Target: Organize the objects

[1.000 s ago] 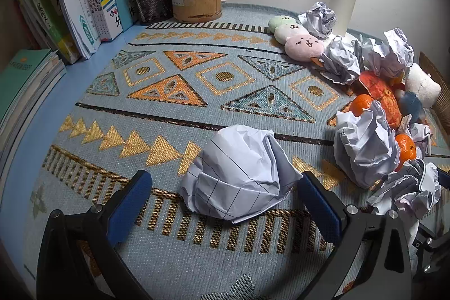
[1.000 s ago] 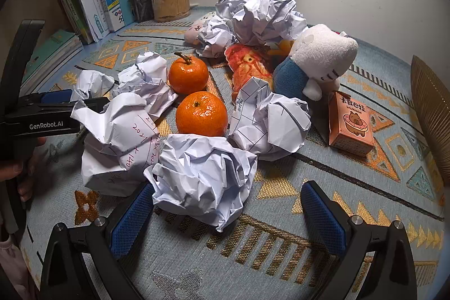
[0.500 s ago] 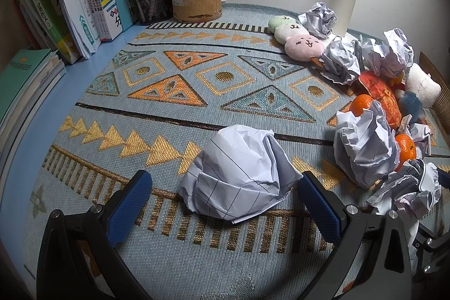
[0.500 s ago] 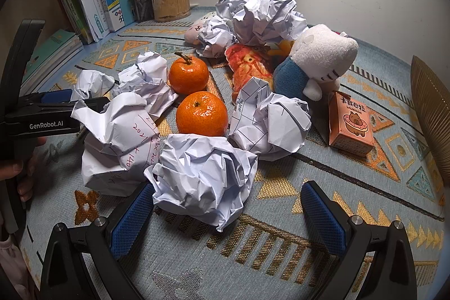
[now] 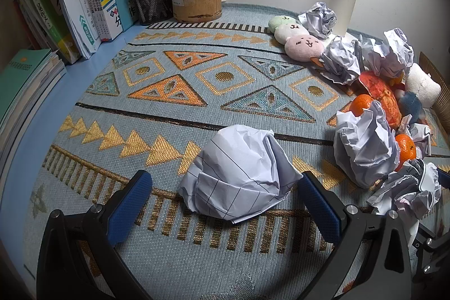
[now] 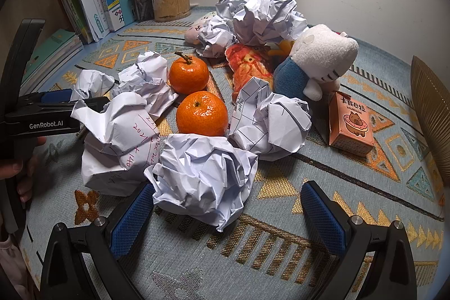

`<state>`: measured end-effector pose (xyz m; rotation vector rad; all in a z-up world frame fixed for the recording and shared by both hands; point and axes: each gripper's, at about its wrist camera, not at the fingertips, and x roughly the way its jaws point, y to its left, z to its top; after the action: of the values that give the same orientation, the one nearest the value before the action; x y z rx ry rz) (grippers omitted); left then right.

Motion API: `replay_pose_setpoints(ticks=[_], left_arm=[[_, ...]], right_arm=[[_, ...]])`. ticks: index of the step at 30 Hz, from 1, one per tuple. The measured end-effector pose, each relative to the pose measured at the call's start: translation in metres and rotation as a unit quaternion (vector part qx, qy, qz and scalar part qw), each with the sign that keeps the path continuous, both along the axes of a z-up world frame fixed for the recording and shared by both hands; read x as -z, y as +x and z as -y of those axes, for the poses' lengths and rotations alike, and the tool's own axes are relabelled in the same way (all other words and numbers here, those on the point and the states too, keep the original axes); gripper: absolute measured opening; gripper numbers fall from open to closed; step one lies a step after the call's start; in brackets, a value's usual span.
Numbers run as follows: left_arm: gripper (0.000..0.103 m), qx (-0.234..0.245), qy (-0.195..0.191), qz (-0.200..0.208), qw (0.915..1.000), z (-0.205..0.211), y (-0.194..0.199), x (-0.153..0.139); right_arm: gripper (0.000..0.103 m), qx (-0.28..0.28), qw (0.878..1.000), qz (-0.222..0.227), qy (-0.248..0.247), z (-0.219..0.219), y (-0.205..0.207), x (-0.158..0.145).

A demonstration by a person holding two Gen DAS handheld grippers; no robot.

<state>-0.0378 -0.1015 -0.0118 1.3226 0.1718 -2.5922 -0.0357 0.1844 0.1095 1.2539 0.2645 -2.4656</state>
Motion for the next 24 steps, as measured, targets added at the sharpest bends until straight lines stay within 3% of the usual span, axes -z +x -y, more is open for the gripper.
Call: replay_pose_setpoints(ticks=[24], left_arm=[[0.103, -0.001, 0.000, 0.000, 1.0000, 0.0006, 0.0005, 0.0001]], right_arm=[[0.103, -0.004, 1.000, -0.001, -0.018, -0.0038, 0.0018, -0.0021]])
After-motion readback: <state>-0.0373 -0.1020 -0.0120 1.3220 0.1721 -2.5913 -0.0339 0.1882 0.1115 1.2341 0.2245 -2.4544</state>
